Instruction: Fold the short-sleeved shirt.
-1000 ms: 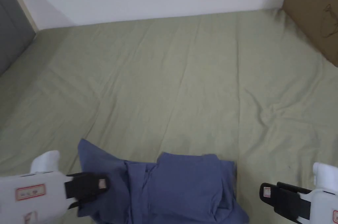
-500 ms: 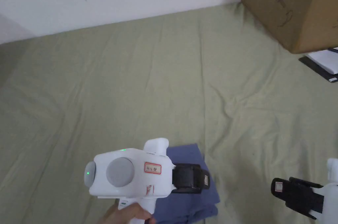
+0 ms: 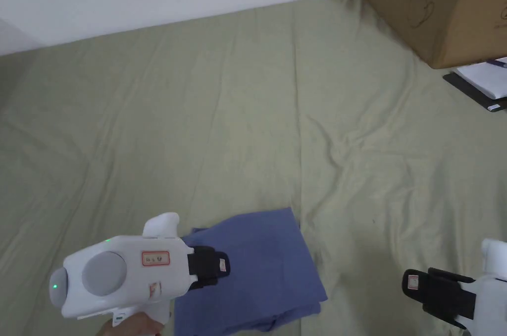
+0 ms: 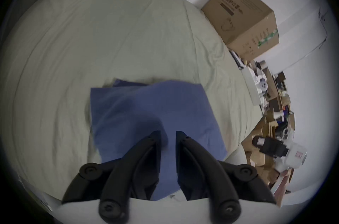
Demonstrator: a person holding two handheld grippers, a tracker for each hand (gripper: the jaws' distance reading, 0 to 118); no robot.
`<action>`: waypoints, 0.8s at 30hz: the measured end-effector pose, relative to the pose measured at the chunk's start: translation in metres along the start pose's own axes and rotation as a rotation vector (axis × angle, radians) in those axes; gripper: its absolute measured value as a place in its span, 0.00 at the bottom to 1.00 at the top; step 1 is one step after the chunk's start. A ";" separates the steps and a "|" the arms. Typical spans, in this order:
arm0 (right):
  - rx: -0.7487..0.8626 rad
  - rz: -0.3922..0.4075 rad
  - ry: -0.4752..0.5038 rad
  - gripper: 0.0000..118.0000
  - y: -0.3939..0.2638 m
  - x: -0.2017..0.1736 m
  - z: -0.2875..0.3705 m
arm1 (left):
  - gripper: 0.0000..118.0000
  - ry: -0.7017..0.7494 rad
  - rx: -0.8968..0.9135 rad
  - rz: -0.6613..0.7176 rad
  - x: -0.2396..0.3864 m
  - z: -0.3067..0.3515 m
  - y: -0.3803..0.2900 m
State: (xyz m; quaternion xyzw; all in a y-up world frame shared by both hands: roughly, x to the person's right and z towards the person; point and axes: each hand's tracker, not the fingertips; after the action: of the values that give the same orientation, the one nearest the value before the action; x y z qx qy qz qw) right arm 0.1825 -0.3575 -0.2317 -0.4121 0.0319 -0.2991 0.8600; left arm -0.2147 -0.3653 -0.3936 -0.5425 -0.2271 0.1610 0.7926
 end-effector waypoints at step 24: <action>-0.111 0.273 0.062 0.00 0.013 -0.089 -0.064 | 0.05 -0.102 0.103 -0.016 -0.009 0.046 -0.019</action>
State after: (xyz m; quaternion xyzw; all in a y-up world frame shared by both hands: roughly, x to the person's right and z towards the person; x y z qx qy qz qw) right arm 0.0966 -0.3468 -0.3004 -0.4413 0.1306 -0.1897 0.8673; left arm -0.2465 -0.3402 -0.3637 -0.4903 -0.2629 0.1933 0.8081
